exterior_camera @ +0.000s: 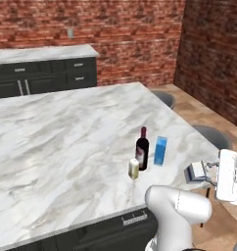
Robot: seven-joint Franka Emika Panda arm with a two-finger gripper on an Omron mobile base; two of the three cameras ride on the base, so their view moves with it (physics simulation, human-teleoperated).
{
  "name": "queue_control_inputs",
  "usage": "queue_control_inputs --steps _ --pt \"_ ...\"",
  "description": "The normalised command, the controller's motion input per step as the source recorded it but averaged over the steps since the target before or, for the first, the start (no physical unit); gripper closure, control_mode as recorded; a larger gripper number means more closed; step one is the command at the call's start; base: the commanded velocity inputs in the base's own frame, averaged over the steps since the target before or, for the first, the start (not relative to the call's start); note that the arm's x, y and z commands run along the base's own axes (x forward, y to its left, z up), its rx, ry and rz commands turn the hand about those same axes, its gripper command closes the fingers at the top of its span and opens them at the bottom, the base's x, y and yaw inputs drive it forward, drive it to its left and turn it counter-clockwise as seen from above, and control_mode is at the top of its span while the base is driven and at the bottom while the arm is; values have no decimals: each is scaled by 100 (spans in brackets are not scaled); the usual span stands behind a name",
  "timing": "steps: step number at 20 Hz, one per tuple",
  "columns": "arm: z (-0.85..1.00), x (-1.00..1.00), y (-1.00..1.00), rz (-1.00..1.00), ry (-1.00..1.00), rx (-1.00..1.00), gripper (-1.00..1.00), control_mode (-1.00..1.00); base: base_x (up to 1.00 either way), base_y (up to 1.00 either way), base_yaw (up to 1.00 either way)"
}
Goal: Move the drinks to the dining counter.
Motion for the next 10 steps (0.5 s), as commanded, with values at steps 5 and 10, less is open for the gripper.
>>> queue_control_inputs --steps 5,10 --pt "0 0 0 0 0 0 100 100 63 0 40" --pt "-1 5 0 3 4 0 100 -100 14 0 11"
